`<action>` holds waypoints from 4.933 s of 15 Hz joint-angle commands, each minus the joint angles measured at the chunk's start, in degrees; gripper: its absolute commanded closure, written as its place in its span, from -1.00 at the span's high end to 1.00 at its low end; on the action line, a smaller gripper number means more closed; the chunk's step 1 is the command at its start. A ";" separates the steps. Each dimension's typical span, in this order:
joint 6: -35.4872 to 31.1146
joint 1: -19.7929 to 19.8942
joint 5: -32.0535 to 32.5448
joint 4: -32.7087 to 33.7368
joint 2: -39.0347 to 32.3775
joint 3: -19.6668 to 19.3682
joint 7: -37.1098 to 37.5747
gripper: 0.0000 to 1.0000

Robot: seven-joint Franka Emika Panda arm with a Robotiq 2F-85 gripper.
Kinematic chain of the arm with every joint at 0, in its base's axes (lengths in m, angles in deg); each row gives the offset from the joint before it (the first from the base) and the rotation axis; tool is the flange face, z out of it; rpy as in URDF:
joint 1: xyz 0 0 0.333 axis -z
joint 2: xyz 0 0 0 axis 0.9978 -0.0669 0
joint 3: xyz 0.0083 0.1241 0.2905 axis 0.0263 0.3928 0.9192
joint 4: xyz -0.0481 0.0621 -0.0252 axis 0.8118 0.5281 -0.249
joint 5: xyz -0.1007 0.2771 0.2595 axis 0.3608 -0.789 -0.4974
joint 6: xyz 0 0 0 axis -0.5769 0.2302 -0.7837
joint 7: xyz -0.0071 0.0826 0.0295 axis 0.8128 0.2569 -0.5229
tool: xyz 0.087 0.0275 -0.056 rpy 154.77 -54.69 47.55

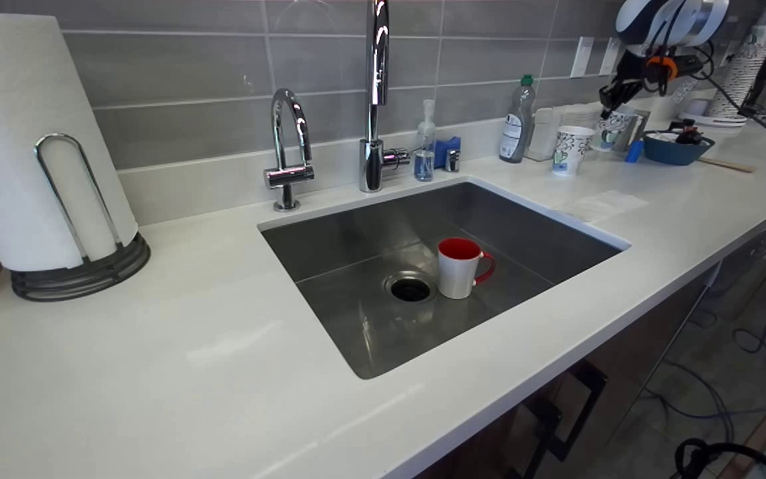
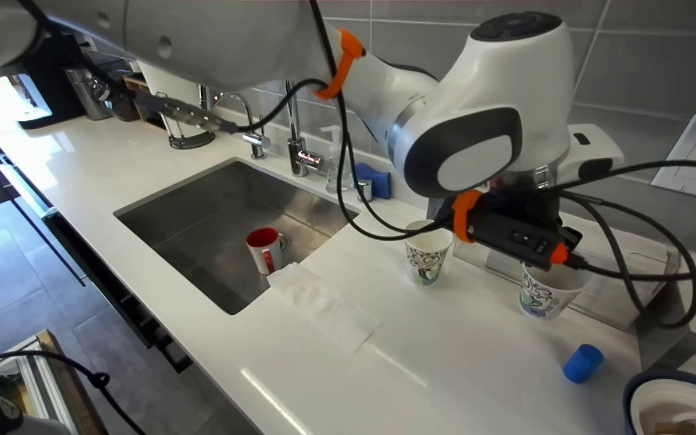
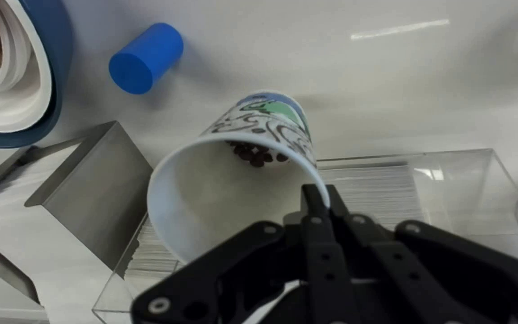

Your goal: Pour the contents in the cup to the right into the cup to the left

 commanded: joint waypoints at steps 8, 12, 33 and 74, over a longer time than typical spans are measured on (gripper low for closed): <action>3.32 -10.44 14.36 -18.17 18.99 -6.84 13.36 -0.98; 11.86 -13.14 18.95 -19.09 23.99 -7.61 19.24 -0.98; 45.95 -4.93 -26.50 1.14 15.46 -5.14 12.13 -0.98; 77.43 14.15 -66.88 28.44 -16.20 1.74 15.47 -0.98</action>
